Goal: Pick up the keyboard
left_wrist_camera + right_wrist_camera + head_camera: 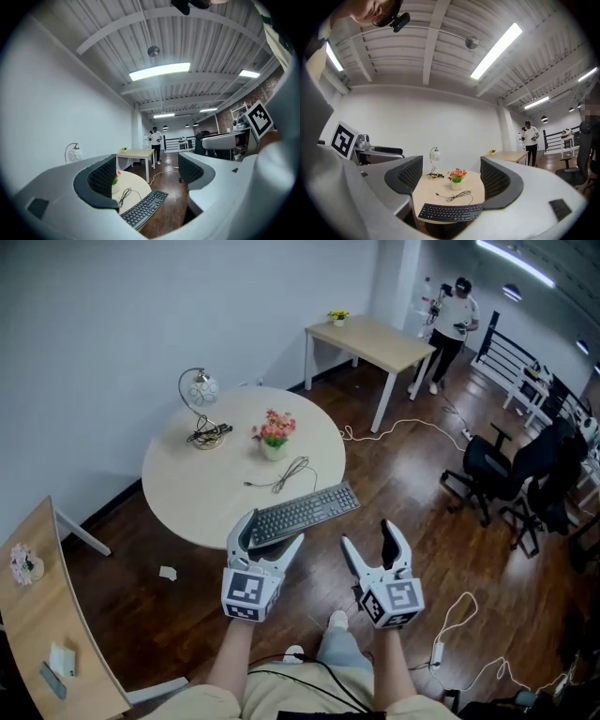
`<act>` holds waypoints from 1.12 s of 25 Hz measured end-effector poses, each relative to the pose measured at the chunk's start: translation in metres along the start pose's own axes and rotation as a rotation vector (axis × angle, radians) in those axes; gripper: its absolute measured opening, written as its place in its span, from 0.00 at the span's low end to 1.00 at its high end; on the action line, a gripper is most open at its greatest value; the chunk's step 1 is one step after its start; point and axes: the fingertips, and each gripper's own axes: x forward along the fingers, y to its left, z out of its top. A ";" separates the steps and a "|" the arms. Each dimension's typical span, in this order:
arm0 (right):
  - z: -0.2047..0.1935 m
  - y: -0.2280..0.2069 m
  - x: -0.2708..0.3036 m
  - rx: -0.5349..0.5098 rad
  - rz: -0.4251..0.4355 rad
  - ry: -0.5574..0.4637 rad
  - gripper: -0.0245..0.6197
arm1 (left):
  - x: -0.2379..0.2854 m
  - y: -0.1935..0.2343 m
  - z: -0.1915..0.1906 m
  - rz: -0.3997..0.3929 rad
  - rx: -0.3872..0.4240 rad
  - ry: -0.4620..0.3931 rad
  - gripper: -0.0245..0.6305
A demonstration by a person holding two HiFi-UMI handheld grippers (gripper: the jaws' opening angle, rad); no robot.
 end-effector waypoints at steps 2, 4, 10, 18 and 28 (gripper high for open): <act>-0.005 0.001 0.025 0.008 0.043 0.002 0.65 | 0.004 0.014 -0.005 0.044 -0.011 0.011 0.64; -0.012 0.001 0.051 0.021 0.090 0.006 0.65 | 0.010 0.032 -0.010 0.093 -0.007 0.021 0.64; -0.017 -0.020 0.136 0.013 0.229 -0.007 0.65 | 0.056 0.085 -0.012 0.242 -0.001 0.023 0.64; 0.001 -0.114 0.235 0.059 0.259 -0.038 0.65 | 0.133 0.110 -0.014 0.357 -0.005 0.056 0.64; -0.040 -0.132 0.306 0.108 0.413 0.041 0.65 | 0.165 0.127 -0.045 0.507 -0.021 0.146 0.64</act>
